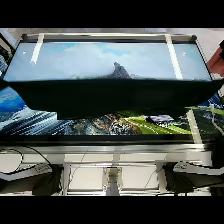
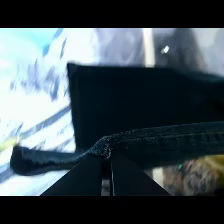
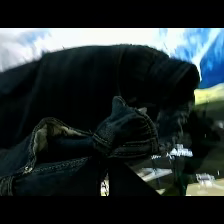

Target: Fold the clothes and pants, and hang the long-sleeved shirts on hangers.

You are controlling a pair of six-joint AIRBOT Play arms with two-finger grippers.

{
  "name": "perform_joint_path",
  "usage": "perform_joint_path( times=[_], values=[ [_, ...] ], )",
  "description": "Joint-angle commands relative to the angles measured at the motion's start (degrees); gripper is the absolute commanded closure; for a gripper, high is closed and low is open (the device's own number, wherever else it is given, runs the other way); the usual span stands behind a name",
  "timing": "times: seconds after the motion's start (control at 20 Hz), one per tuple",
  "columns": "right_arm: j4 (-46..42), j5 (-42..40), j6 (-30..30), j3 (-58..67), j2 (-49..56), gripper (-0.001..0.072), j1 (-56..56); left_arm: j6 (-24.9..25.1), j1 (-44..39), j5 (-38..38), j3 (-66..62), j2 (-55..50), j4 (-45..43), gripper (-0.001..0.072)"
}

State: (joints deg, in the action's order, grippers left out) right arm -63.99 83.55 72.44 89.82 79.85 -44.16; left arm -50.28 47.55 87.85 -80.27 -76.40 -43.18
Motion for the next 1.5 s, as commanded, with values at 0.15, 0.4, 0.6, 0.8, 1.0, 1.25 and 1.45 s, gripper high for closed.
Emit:
perform_joint_path(
  times=[0.15, 0.4, 0.6, 0.8, 1.0, 1.25, 1.45],
  values=[
    [-3.17, -5.81, -8.11, -22.64, -5.92, 0.0687, -1.95, 10.05, -0.85, 2.43, 17.62, 4.9, -7.96, 0.0684],
    [-6.64, -6.8, -10.36, -27.54, -8.04, 0.0687, -8.2, 10.49, -0.92, -0.31, 24.85, 9.44, -22.86, 0.0684],
    [-6.12, -6.64, -9.99, -30.42, -8.11, 0.0685, -11.21, 10.49, -0.9, 1.46, 25.55, 9.6, -25.44, 0.0682],
    [-8.46, -6.29, -9.77, -33.62, -8.11, 0.0684, -11.21, 10.51, -0.92, 1.81, 25.55, 9.6, -26.21, 0.0682],
    [-13.27, -5.51, -5.64, -34.34, -8.11, 0.0371, -11.21, 10.51, -0.92, 1.99, 25.55, 9.6, -30.36, 0.0674],
    [-25.09, -6.14, 0.55, -33.35, -8.13, 0.0361, -11.21, 10.71, -0.92, 1.99, 25.2, 9.6, -29.55, 0.0539],
    [-24.79, -7.08, 2.14, -28.28, -8.13, 0.0361, -11.21, 10.67, -0.9, 1.22, 20.52, 9.6, -18.64, 0.0473]
  ],
)
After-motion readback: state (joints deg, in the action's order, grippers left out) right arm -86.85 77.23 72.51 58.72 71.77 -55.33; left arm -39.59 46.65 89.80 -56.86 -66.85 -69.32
